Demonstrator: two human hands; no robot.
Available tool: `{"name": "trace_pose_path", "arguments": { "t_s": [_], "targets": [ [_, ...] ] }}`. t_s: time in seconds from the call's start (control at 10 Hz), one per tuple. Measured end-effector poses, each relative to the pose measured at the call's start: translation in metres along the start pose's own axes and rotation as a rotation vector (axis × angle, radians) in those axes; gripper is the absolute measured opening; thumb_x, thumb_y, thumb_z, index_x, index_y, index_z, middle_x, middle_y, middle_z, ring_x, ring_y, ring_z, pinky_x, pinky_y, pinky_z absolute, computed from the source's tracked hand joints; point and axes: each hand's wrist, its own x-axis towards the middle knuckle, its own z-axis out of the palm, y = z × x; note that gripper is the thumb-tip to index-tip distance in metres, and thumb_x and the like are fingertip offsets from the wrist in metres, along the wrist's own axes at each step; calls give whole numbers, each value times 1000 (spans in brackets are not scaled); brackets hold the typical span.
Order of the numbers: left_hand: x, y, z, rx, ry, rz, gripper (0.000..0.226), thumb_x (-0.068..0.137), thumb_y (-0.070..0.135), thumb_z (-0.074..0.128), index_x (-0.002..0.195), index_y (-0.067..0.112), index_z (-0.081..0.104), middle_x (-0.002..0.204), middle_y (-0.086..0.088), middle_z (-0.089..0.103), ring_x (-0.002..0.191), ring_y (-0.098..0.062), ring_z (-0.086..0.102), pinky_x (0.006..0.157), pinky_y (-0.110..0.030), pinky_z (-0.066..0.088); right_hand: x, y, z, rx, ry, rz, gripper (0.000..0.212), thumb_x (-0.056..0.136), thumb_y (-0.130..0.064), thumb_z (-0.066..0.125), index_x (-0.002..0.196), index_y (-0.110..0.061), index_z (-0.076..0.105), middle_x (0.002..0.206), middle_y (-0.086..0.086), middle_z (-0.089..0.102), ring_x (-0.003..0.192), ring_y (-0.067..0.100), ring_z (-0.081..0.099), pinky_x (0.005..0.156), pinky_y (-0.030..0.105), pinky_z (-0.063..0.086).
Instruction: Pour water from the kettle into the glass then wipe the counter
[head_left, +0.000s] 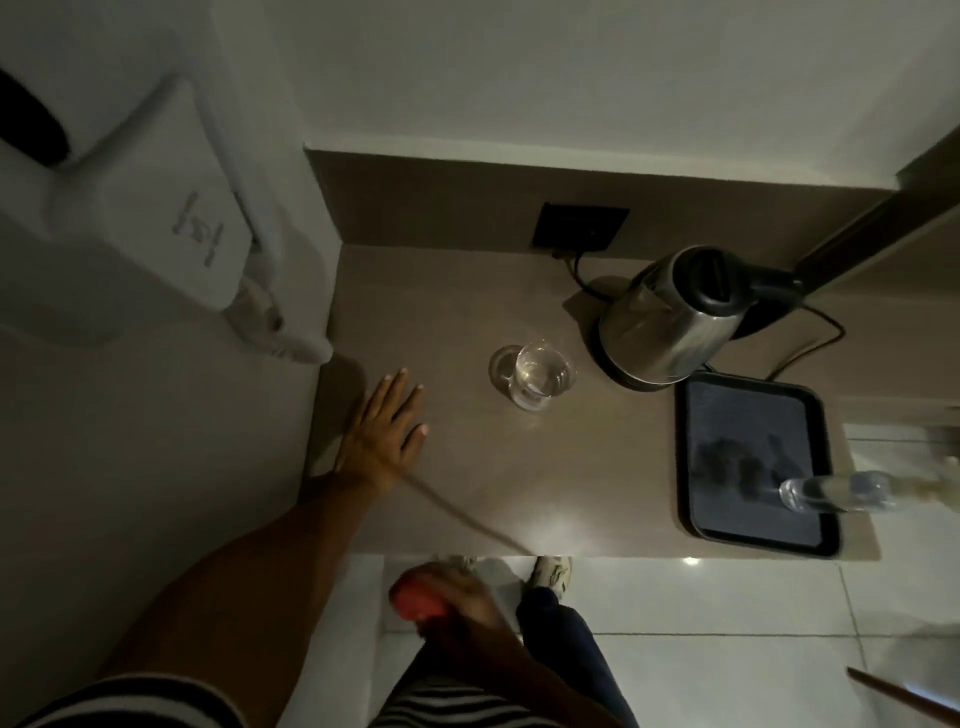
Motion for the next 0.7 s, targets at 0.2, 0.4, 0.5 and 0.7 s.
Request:
{"name": "trace_pose_path", "arguments": {
  "t_s": [0.2,0.4,0.5,0.7],
  "targets": [
    [2,17,-6,-28,-82,-91,78,90,57,22,148,11,46,162,-16,30,150,-37,26,117,-56,24,-13,3,-150,-79,492,370,45,89,-29,58,132,-15,56,129,8,60,118,22,58,101,47,48],
    [-5,50,-21,-96,-86,-130,90,82,62,20,142,4,52,157,-21,37,147,-44,31,115,-57,32,-31,56,-279,-618,619,555,63,97,-45,38,149,-10,34,155,18,36,141,38,34,115,57,29],
    [-12,62,-26,-54,-150,-99,96,78,66,13,148,8,46,161,-18,30,150,-39,27,117,-49,30,-44,85,-287,-870,216,796,78,97,-62,22,156,-15,1,165,9,-5,152,27,-6,120,55,7],
    [-9,85,-44,-79,-55,-121,93,88,79,14,160,19,14,170,-2,-2,156,-22,9,123,-39,22,-34,56,-304,-881,269,749,67,95,-66,24,150,-28,32,163,0,23,148,24,22,117,52,23]
  ]
}}
